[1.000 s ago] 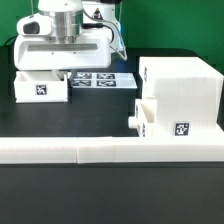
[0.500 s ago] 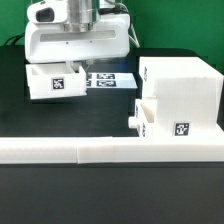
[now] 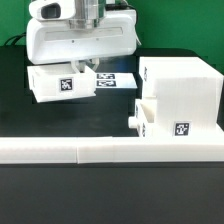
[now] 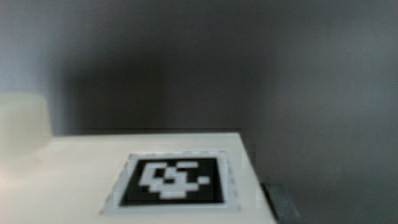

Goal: Assemble drawer

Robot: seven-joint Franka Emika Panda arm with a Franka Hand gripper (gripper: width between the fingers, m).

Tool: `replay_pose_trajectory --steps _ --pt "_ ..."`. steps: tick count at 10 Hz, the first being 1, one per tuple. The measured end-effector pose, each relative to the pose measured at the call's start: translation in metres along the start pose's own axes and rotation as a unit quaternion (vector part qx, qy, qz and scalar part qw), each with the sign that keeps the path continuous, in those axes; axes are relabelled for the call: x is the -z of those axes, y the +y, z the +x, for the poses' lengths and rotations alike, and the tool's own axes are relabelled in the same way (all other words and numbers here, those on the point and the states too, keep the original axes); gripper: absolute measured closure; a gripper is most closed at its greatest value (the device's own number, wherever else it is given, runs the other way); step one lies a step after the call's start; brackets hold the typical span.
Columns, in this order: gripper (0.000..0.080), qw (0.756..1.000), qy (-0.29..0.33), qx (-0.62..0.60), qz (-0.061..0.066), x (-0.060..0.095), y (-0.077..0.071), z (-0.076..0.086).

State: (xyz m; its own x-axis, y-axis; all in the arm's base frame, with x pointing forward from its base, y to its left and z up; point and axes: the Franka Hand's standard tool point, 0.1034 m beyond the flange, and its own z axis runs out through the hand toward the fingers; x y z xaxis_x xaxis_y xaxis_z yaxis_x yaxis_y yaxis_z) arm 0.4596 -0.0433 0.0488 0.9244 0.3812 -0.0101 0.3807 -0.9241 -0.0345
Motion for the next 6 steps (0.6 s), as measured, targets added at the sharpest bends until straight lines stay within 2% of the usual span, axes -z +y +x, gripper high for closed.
replay_pose_trajectory --steps 2,4,6 --pt "0.0755 0.994 -0.002 0.113 0.001 -0.004 0.002 0.001" --pt "0.0755 0.984 -0.001 0.178 0.002 0.004 0.010 0.022" --pt "0.0755 0.964 -0.013 0.266 0.010 0.006 0.017 0.035"
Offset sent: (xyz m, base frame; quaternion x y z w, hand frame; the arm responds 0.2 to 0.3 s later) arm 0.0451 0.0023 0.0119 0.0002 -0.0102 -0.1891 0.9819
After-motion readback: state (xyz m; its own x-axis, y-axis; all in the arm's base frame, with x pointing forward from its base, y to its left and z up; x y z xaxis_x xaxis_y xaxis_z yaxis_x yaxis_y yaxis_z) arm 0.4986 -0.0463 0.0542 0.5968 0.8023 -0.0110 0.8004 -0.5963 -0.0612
